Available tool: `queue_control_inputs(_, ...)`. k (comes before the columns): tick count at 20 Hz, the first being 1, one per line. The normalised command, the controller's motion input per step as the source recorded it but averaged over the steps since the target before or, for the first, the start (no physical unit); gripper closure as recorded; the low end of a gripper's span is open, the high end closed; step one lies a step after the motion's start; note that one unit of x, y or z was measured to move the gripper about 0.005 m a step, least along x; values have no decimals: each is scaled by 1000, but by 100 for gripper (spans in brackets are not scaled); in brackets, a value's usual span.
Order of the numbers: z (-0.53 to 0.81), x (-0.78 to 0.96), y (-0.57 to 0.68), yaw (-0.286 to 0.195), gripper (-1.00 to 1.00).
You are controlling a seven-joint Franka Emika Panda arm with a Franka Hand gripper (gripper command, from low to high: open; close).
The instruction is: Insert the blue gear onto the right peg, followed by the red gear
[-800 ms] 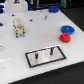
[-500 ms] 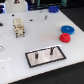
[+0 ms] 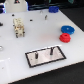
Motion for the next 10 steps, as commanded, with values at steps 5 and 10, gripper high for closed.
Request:
queue_control_inputs(5, -251, -293, 628, 0, -100)
queue_control_inputs(10, -360, -215, 608, 0, -100)
